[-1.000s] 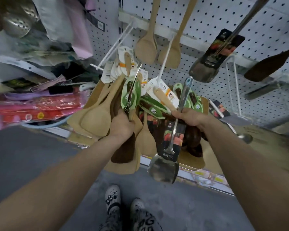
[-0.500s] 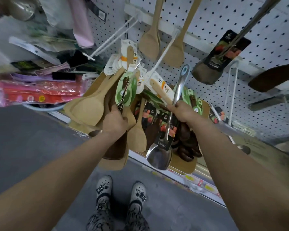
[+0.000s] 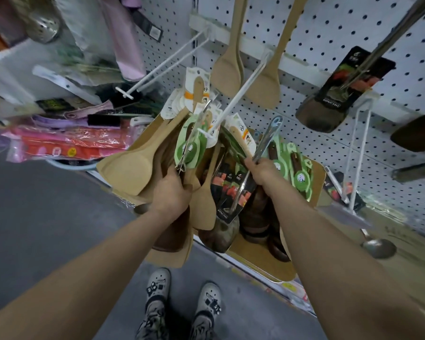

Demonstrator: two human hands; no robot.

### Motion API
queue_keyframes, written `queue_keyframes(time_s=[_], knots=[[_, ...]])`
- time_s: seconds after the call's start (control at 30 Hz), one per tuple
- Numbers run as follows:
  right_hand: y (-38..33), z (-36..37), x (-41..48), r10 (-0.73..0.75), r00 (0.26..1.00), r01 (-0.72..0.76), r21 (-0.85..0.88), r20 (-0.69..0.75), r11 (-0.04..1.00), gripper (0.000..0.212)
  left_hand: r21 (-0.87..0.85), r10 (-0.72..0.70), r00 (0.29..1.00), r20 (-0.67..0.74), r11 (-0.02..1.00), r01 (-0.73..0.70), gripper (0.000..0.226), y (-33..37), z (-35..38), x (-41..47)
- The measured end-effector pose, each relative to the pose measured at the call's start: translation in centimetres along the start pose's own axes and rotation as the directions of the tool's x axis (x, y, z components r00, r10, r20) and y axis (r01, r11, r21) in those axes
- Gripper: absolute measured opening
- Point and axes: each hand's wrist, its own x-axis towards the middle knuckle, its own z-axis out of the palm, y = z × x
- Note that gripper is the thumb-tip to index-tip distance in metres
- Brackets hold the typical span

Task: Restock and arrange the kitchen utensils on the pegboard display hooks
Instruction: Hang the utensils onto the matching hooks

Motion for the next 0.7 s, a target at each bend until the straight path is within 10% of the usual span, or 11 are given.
queue_keyframes(time_s=[0.27, 0.4, 0.7], knots=[[-1.4, 0.4, 1.2, 0.079, 0.986, -0.072, -0.052, 0.147, 0.996, 0.069, -0.009, -0.033, 0.999, 0.037, 0.999, 0.034, 0.047, -0.2, -0.4, 0.5], [-0.8, -0.4, 0.8, 0.088, 0.964, -0.091, 0.000, 0.251, 0.996, 0.034, -0.010, -0.004, 0.999, 0.045, 1.000, 0.004, 0.051, -0.2, -0.4, 0.6], [-1.6, 0.3, 1.4, 0.064, 0.997, -0.062, -0.054, 0.043, 0.997, 0.036, 0.000, -0.031, 0.997, 0.069, 1.000, 0.031, 0.043, 0.3, -0.1, 0.6]])
